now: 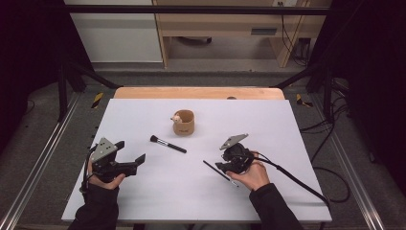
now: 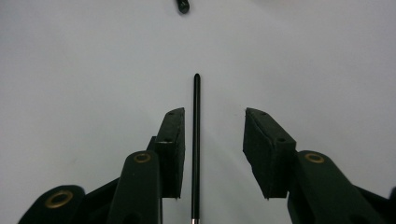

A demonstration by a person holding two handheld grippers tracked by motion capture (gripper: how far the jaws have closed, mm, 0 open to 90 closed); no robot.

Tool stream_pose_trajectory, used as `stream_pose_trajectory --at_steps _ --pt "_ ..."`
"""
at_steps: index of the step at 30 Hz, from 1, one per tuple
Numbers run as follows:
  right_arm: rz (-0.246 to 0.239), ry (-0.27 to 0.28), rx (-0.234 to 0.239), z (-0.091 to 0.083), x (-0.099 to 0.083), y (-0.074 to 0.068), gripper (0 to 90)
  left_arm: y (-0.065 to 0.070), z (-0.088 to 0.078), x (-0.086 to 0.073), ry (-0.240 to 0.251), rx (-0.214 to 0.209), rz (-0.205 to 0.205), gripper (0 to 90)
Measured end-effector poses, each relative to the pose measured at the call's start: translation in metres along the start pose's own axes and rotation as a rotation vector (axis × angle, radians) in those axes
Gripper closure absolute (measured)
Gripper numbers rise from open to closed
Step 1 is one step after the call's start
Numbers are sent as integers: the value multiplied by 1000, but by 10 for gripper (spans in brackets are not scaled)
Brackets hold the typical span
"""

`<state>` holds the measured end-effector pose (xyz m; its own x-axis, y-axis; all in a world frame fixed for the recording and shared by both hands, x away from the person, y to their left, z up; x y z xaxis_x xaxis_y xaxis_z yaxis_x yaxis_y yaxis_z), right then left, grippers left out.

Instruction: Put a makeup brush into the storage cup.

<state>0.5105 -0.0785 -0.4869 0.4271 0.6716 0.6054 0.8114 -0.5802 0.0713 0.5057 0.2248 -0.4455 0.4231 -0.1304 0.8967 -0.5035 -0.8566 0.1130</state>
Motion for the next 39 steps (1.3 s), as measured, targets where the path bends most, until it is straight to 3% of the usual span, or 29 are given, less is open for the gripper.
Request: stream_pose_trajectory --at_steps 7,9,14,25,26,30,33,35,36,39 --pt "-41 -97 19 7 1 -4 551 0 0 0 -1 -2 1 67" --pt "-47 -158 25 16 -6 -6 554 0 0 0 -5 -2 5 67" --pt "-74 -210 35 25 -14 -9 589 0 0 -1 -7 -2 7 67" --pt "-45 -286 69 32 -24 -14 682 1 0 -1 -7 -4 7 68" --pt "-62 -289 72 34 -25 -13 689 1 1 -1 -8 -4 6 67" --pt "-54 -313 81 36 -30 -14 726 1 1 -1 -9 -5 7 68" --pt "-40 -319 81 35 -31 -15 762 2 1 -1 -10 -5 9 68" --pt "-63 -315 80 35 -31 -15 782 2 1 -1 -10 -6 10 68" --pt "-45 -322 77 35 -31 -16 791 2 1 -1 -10 -5 9 68" --pt "-70 -313 85 35 -31 -16 830 2 1 -1 -11 -6 9 68"
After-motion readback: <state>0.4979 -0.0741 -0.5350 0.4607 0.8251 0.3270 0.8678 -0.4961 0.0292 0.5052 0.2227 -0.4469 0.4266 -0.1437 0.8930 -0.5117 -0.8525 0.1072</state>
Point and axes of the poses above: each handheld gripper's, and its own axes: z roughly forward along the jaws, x roughly out of its top, y roughly to its right, the point moved 9 cm from there along z, roughly forward along the jaws, and after that the axes turned 6 degrees about -z, right-handed, at the moved point
